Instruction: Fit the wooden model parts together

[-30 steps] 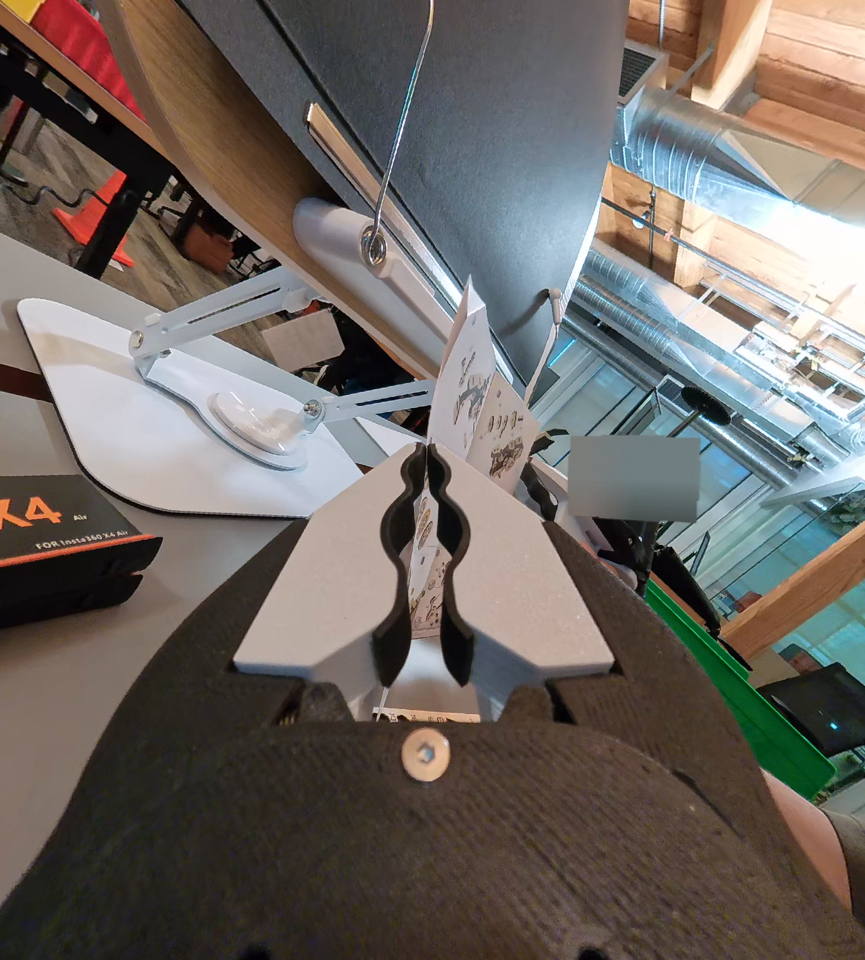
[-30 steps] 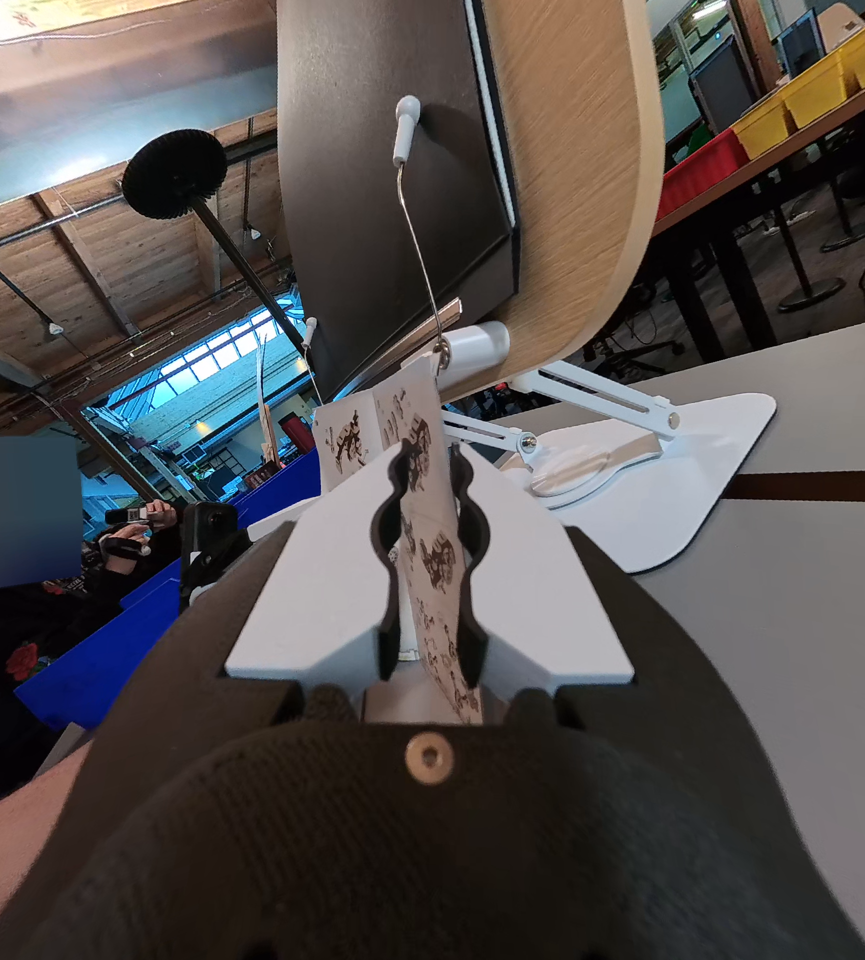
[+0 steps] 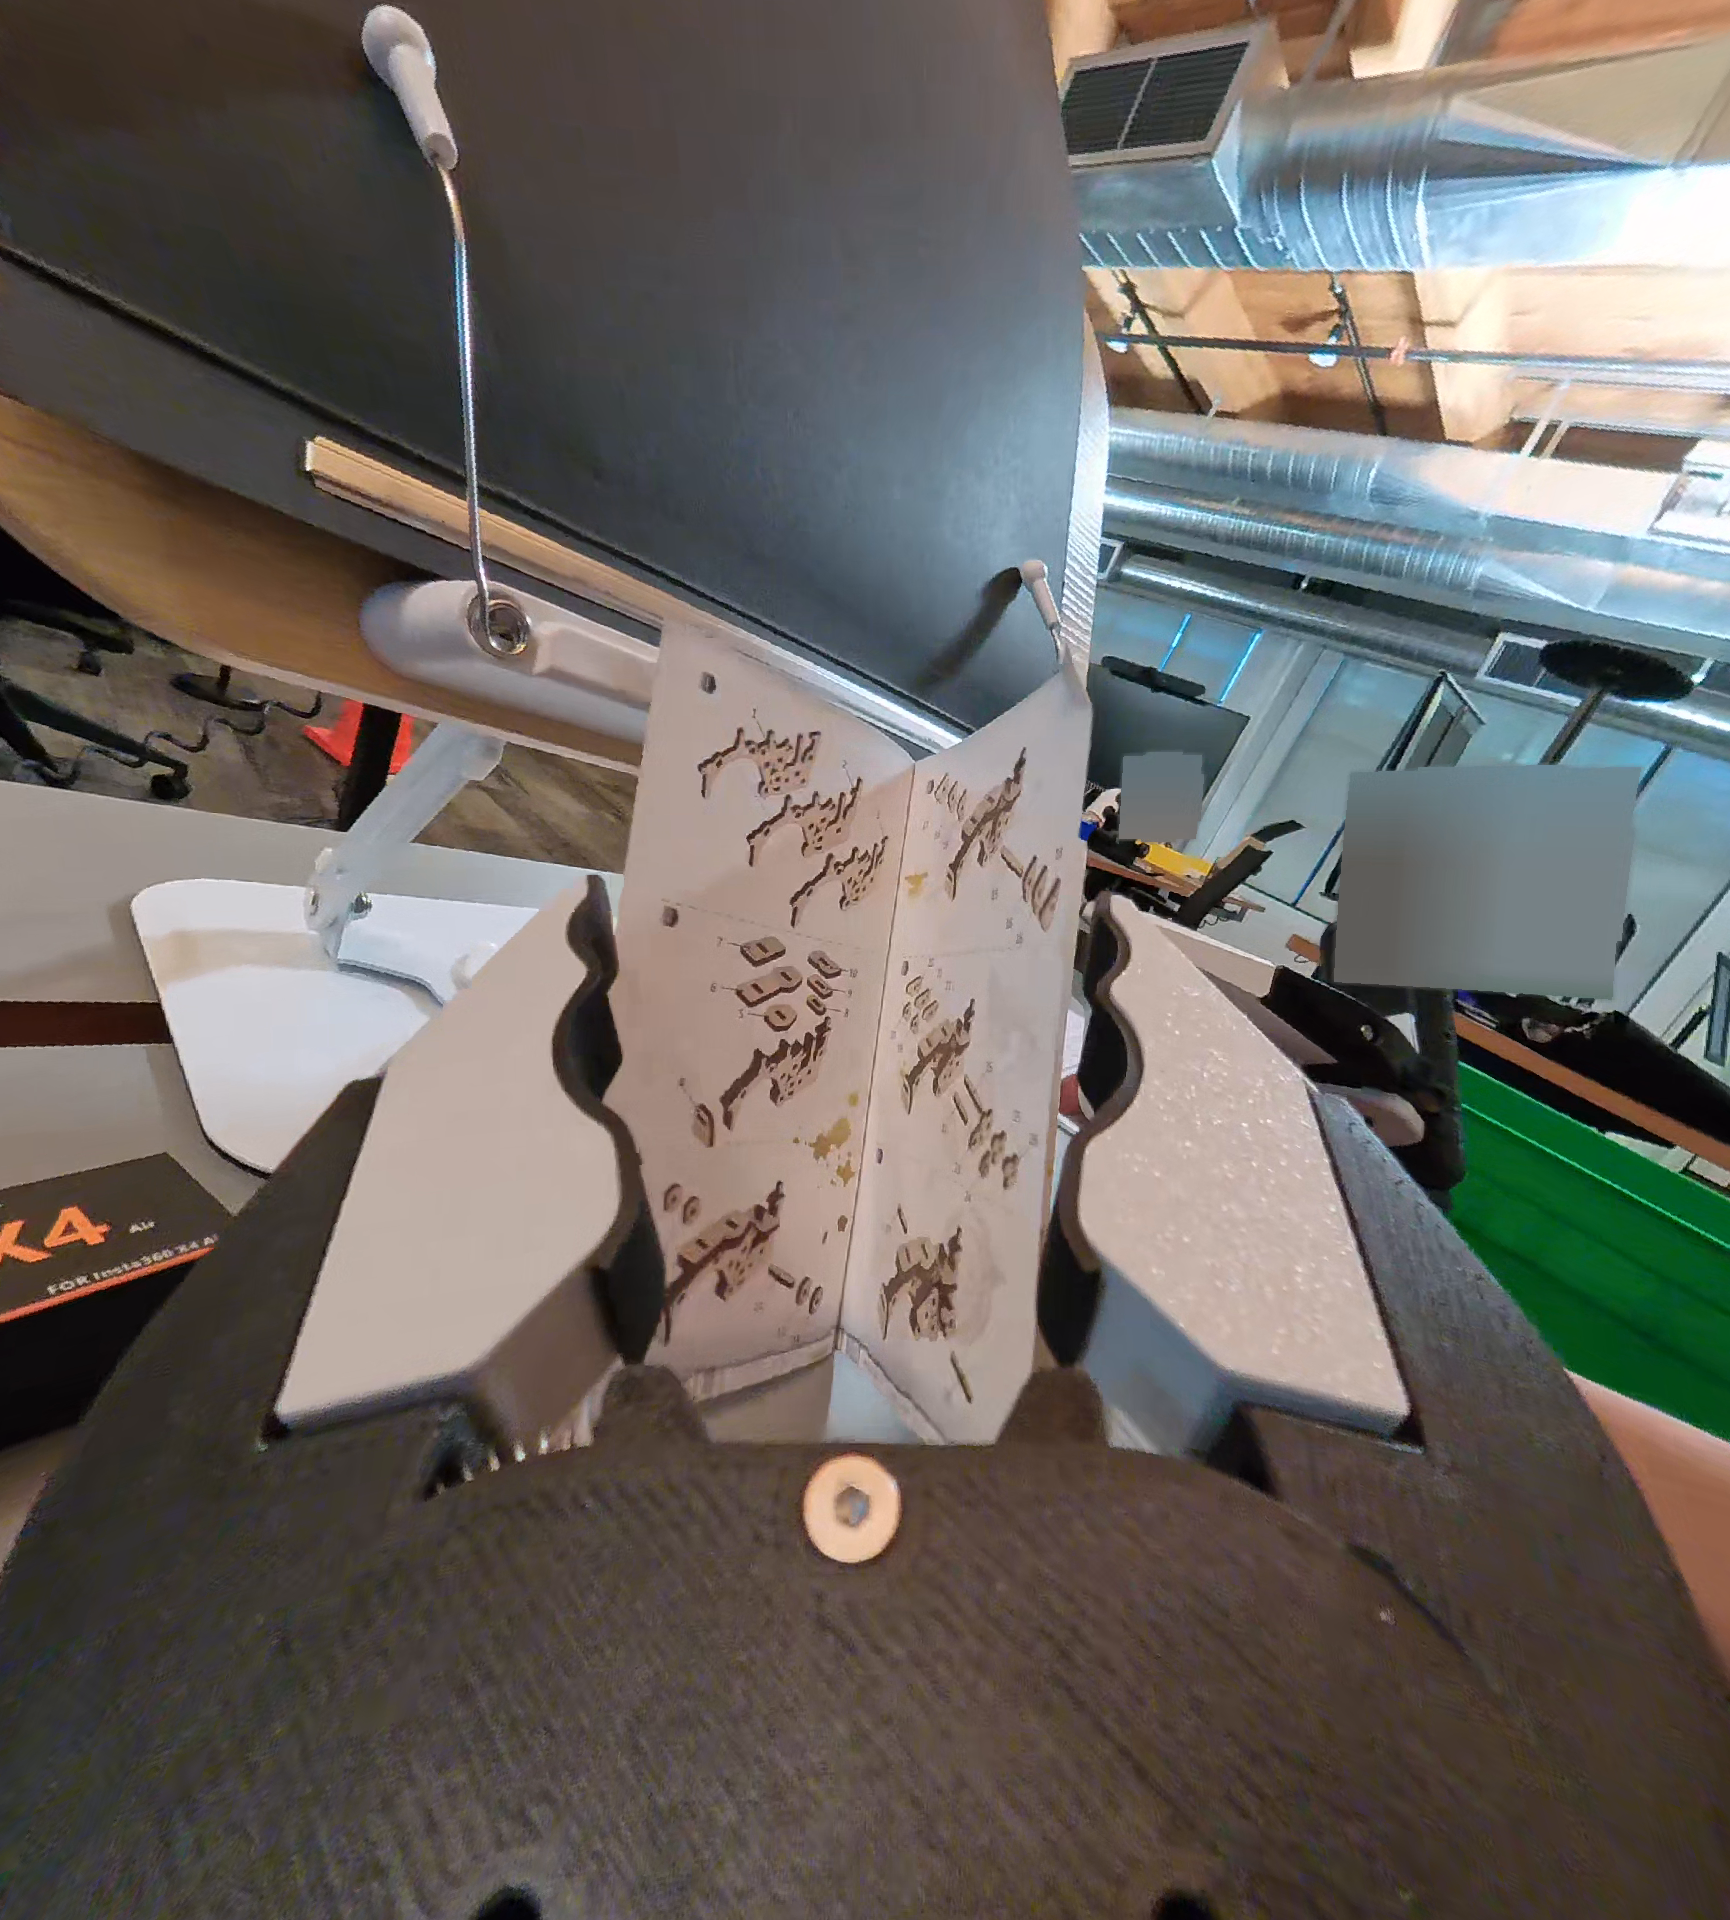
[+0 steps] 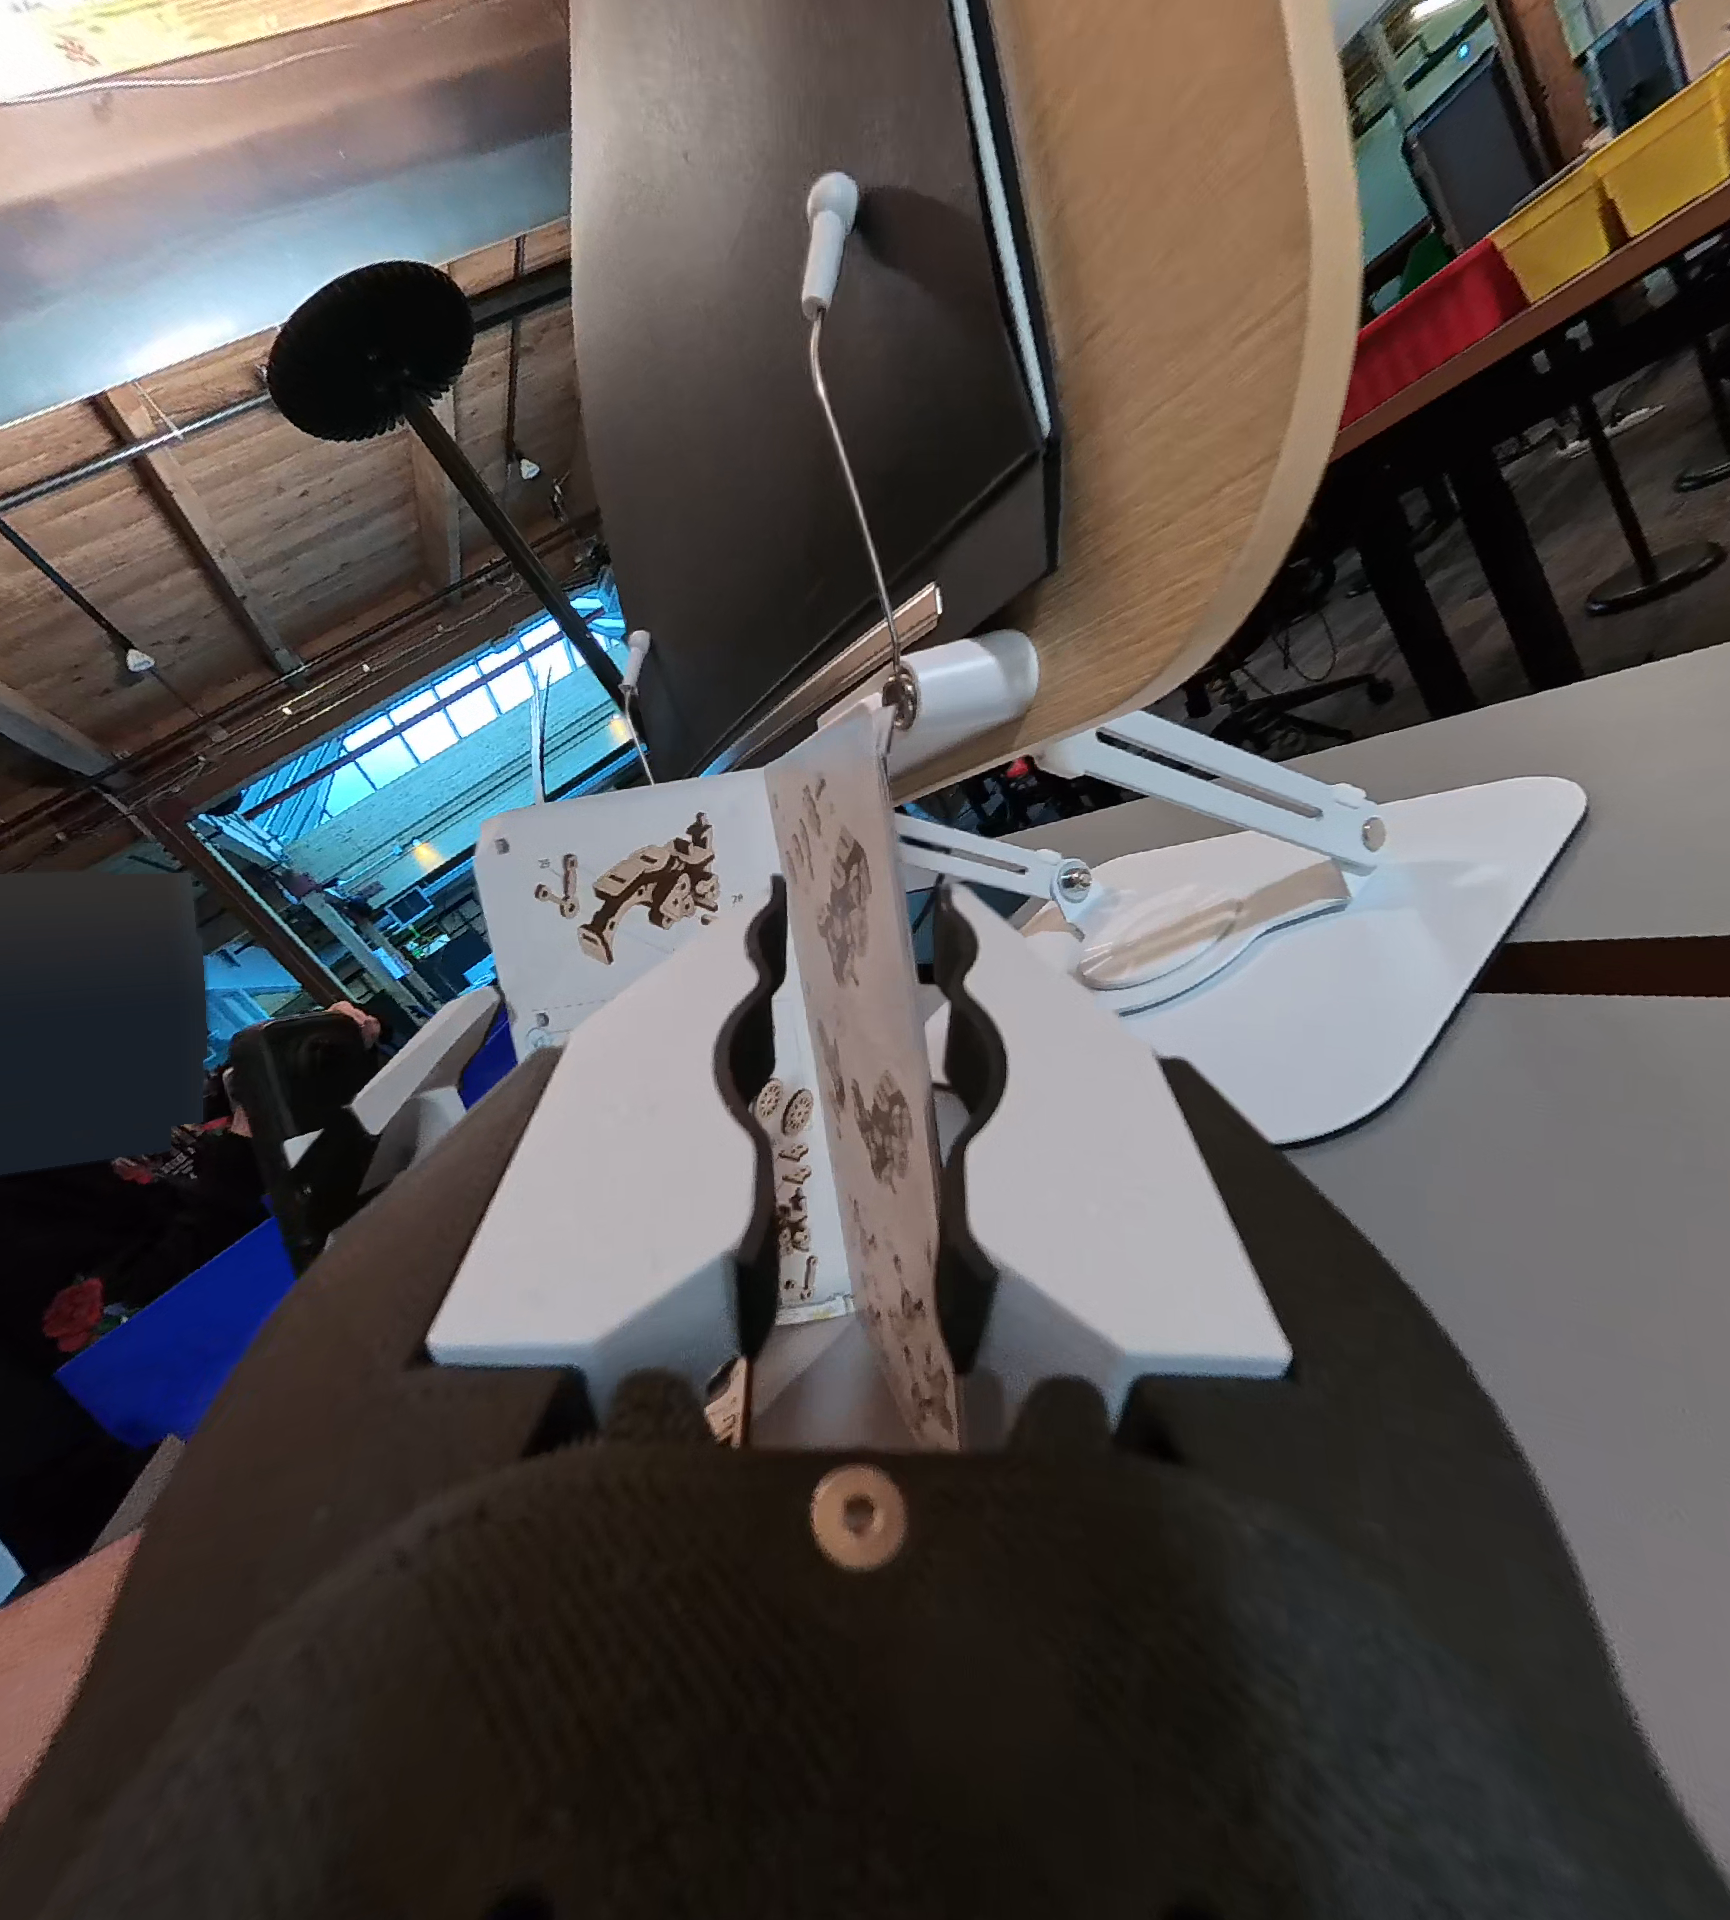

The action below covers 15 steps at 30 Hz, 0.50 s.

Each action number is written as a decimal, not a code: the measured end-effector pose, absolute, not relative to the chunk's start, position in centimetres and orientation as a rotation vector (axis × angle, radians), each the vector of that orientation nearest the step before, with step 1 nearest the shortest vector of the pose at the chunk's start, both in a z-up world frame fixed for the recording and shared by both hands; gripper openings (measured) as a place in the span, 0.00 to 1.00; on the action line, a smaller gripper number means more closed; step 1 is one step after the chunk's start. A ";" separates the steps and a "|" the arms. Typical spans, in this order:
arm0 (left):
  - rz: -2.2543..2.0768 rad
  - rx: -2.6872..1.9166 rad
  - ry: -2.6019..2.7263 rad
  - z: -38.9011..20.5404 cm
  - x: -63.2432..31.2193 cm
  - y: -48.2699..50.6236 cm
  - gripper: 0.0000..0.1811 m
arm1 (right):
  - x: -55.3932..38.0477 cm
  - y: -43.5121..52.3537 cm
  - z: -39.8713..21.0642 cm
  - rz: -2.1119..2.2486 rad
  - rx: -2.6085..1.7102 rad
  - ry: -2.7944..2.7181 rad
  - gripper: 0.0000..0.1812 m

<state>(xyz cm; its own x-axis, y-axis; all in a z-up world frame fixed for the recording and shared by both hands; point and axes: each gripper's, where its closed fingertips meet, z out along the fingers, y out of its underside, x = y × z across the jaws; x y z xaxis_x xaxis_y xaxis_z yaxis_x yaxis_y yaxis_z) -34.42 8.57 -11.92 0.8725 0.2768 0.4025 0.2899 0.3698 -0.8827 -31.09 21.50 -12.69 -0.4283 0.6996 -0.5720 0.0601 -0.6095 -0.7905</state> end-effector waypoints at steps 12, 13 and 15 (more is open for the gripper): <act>0.113 -1.203 -0.495 -11.3 -34.0 8.5 0.53 | -30.8 22.2 -12.4 2.036 -1.338 -1.025 0.19; 0.128 -1.200 -0.492 -11.2 -34.1 8.4 0.53 | -30.8 22.2 -12.4 2.036 -1.338 -1.025 0.19; 0.155 -1.199 -0.474 -11.1 -33.9 8.4 0.52 | -30.8 22.2 -12.4 2.038 -1.339 -1.023 0.20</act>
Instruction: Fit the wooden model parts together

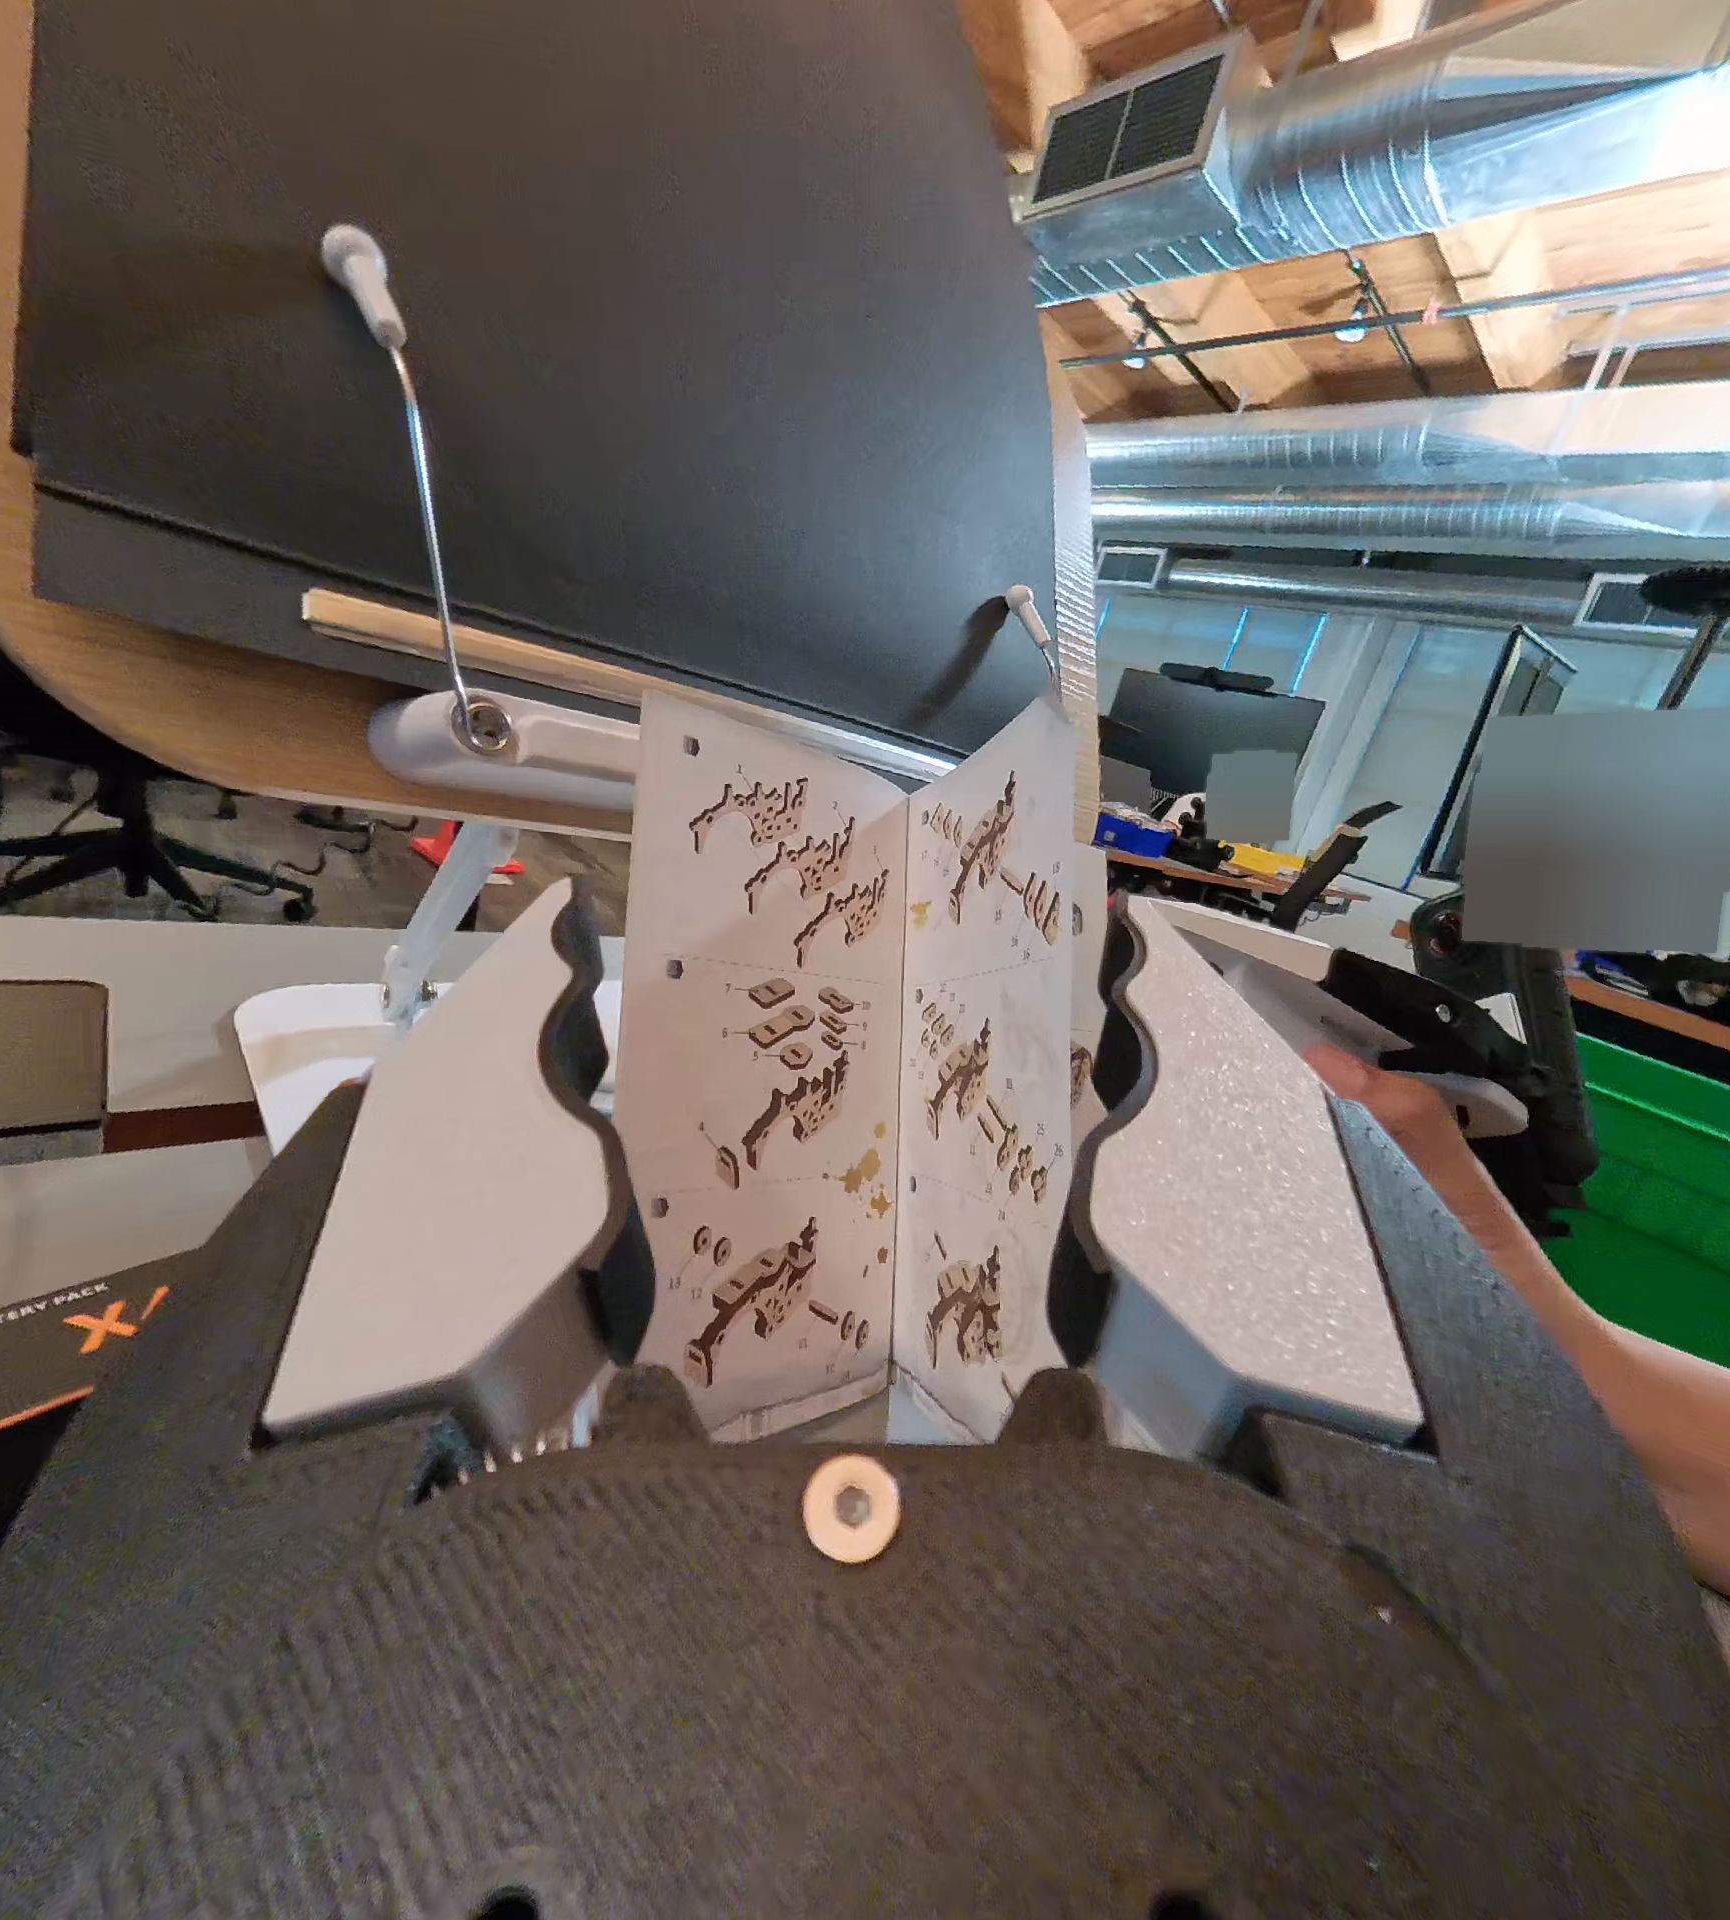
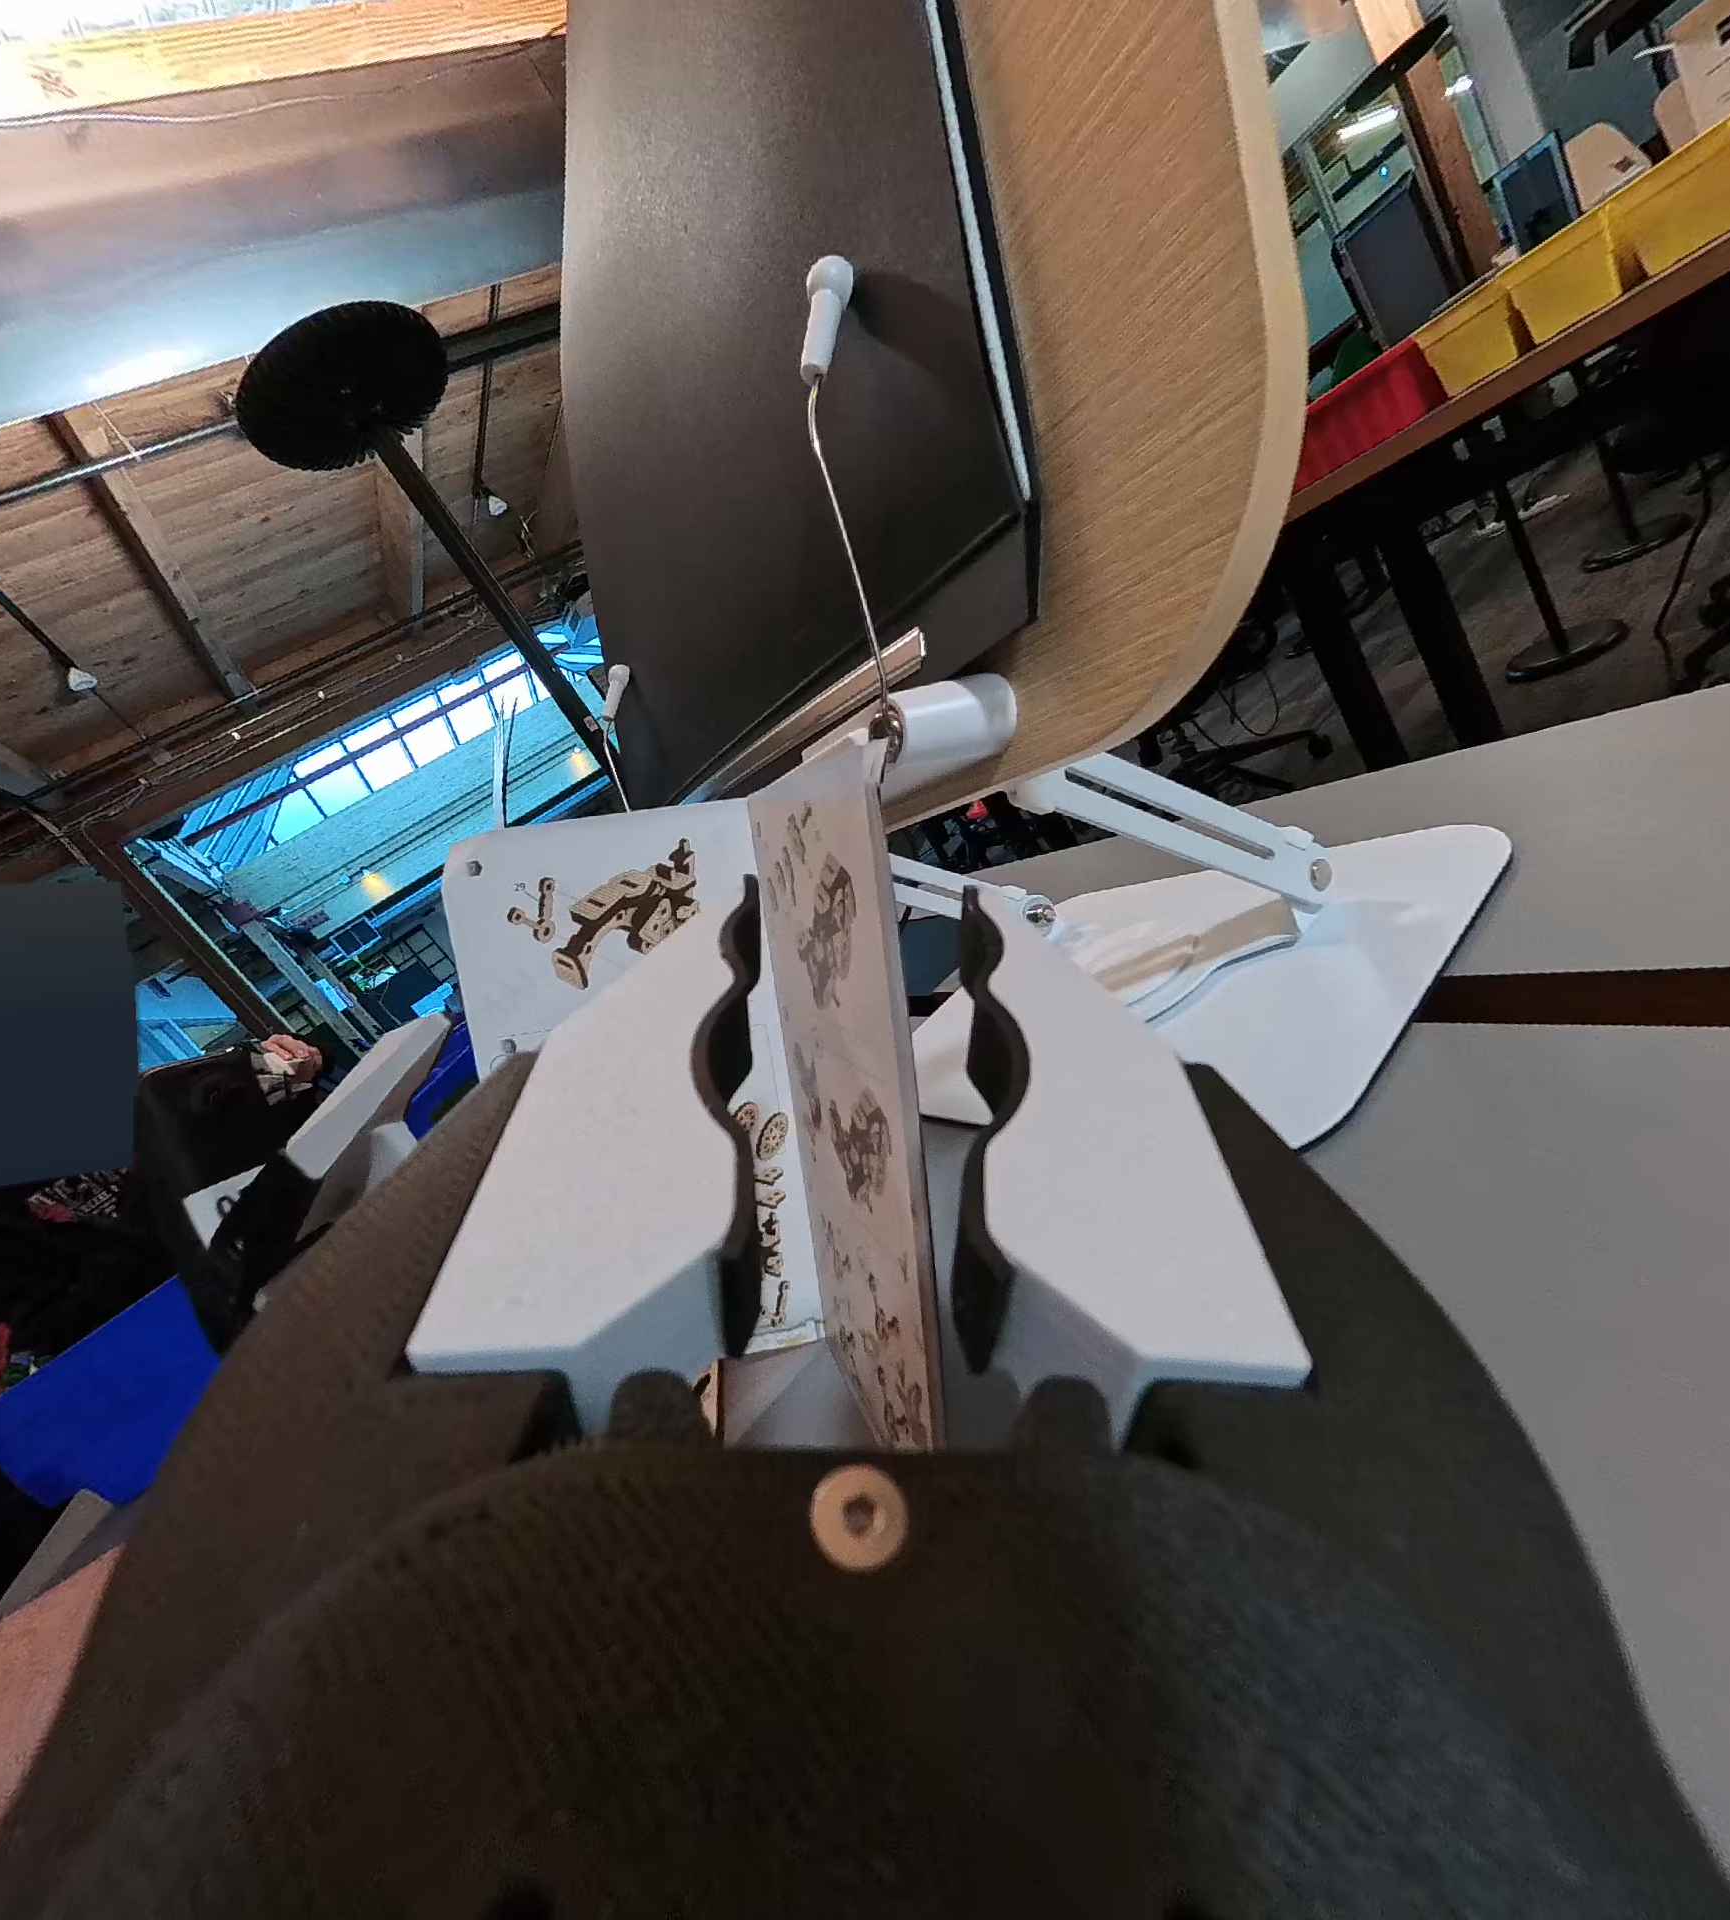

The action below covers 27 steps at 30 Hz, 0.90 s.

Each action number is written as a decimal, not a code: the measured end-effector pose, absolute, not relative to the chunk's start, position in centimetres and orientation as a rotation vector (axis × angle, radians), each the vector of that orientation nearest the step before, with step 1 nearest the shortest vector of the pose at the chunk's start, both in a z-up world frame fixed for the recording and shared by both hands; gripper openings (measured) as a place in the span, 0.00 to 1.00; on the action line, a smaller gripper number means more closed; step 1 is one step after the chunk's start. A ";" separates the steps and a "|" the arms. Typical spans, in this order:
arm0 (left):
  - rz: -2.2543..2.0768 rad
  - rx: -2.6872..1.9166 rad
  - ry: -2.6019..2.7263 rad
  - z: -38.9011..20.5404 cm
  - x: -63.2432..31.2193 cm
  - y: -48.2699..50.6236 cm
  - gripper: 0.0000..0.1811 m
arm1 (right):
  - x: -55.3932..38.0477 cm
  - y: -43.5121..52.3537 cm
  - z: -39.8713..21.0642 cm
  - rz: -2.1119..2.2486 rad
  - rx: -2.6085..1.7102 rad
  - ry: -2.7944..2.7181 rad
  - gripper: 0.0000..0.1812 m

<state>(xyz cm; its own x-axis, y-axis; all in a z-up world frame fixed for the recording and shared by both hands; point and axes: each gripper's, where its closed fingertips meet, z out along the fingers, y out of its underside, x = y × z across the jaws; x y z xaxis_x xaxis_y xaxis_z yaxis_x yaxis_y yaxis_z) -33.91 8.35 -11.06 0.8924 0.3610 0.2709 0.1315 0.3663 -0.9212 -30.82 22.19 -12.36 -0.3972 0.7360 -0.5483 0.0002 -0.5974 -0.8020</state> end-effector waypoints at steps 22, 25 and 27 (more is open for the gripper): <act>0.058 -1.539 -0.318 -8.0 -24.8 15.5 0.24 | -31.4 19.1 -13.5 2.041 -1.376 -1.257 0.00; 0.023 -1.593 -0.422 -9.2 -25.1 15.9 0.24 | -30.1 17.7 -10.5 2.078 -1.237 -1.284 0.00; 0.090 -1.576 -0.469 -8.7 -26.1 15.3 0.25 | -29.1 17.2 -7.6 2.124 -1.147 -1.276 0.00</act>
